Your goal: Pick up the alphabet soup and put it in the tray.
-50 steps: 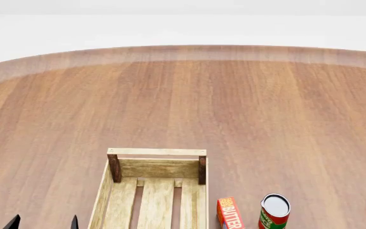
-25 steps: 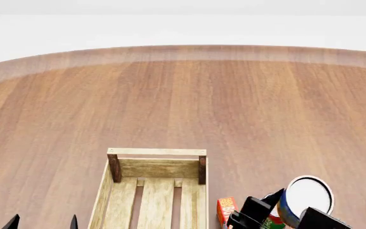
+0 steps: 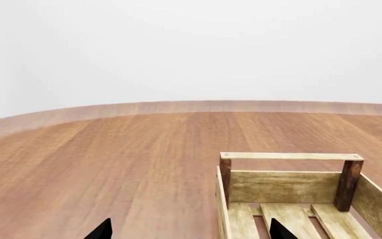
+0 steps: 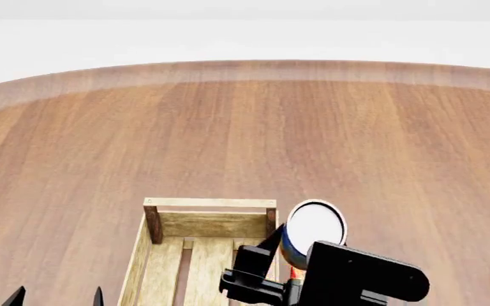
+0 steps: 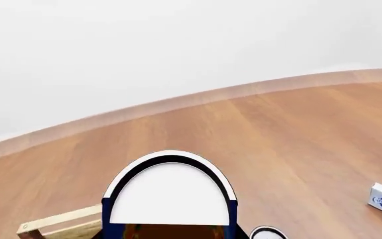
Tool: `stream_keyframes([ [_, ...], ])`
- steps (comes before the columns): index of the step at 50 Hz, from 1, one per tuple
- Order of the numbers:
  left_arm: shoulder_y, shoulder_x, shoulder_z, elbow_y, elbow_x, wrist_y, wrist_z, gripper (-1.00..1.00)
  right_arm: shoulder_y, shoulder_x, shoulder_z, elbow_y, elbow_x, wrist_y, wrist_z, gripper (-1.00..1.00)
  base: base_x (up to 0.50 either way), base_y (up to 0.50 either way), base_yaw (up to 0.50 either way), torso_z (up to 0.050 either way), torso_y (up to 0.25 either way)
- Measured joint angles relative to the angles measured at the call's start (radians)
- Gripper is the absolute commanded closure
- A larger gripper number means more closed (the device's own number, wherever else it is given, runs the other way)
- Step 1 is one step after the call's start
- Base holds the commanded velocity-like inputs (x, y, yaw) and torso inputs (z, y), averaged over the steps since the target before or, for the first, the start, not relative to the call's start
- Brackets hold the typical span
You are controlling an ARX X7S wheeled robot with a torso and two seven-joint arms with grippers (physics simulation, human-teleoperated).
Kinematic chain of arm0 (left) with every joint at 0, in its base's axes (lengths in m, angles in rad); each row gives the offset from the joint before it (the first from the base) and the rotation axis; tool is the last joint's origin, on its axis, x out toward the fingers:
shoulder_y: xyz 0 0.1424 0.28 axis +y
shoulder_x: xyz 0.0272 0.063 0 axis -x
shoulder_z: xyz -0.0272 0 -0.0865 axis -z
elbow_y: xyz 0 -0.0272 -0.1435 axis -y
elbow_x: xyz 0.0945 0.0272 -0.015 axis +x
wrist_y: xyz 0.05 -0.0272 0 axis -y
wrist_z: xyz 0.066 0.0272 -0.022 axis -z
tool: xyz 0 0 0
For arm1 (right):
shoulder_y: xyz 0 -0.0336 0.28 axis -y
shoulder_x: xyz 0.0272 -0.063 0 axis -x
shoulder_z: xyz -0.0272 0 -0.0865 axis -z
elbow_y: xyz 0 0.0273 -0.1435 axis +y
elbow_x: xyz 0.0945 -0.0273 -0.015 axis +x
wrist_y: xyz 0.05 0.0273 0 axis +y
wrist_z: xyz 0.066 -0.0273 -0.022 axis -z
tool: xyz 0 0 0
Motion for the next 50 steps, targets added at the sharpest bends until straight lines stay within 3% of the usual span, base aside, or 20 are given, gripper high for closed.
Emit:
stream_keyframes([
  [23, 0.001, -0.008, 0.005, 0.006, -0.007, 0.003, -0.009, -1.00, 0.101, -0.057, -0.172, 0.256, -0.042, -0.106, -0.183, 1.00, 0.00, 0.00, 0.00, 0.001, 0.000],
  [50, -0.001, -0.015, 0.009, 0.008, -0.020, 0.004, -0.018, -1.00, 0.227, -0.138, -0.327, 0.738, -0.117, -0.370, -0.416, 1.00, 0.00, 0.00, 0.00, 0.000, 0.001],
])
